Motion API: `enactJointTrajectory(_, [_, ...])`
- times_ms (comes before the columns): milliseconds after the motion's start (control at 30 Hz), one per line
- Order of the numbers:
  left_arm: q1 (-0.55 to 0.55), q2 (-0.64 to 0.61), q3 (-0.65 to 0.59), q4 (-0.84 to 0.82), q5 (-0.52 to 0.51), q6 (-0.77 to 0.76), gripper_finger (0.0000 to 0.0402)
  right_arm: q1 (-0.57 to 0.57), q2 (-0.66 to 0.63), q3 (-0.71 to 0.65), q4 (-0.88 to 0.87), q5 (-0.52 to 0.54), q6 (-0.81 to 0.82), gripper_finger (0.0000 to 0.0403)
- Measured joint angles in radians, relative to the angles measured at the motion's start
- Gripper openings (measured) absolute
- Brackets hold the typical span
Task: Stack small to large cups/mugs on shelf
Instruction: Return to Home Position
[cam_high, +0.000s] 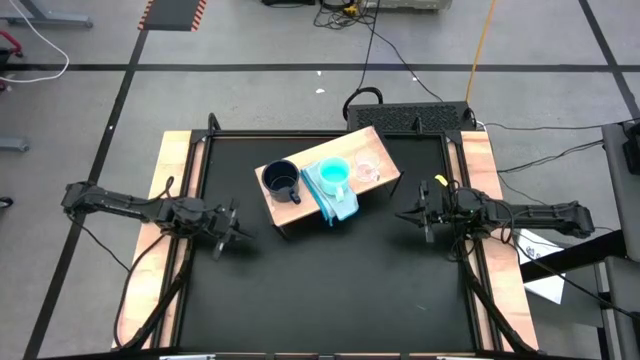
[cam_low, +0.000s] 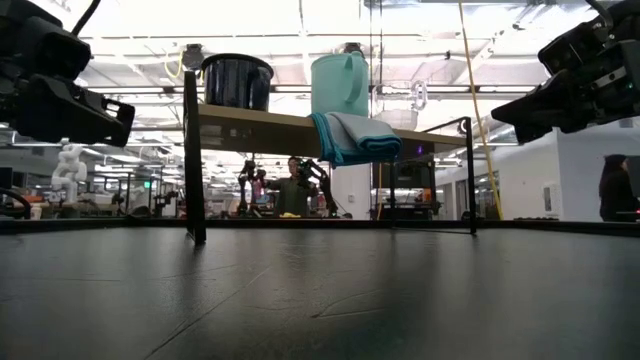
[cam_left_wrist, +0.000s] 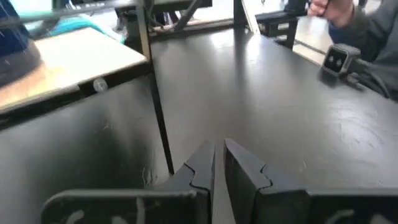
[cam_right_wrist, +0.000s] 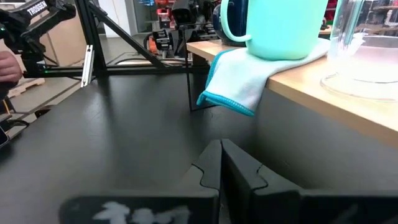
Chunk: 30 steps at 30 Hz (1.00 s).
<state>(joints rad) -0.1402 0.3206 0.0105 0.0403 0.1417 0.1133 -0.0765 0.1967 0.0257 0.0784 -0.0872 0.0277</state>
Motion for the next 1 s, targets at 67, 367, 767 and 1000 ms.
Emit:
enactJointTrajectory(67, [0.0, 0.0, 0.0, 0.023, -0.009, -0.026, 0.0037, 0.0, 0.0, 0.0, 0.0, 0.0, -0.002, 0.0])
enactJointTrajectory(367, [0.0, 0.0, 0.0, 0.037, -0.019, -0.041, 0.0037, 0.0, 0.0, 0.0, 0.0, 0.0, -0.002, 0.0])
enactJointTrajectory(767, [0.0, 0.0, 0.0, 0.037, -0.019, -0.04, 0.0037, 0.0, 0.0, 0.0, 0.0, 0.0, -0.002, 0.0])
enactJointTrajectory(1000, [0.0, 0.0, 0.0, 0.037, -0.02, -0.04, 0.0037, 0.0, 0.0, 0.0, 0.0, 0.0, -0.002, 0.0])
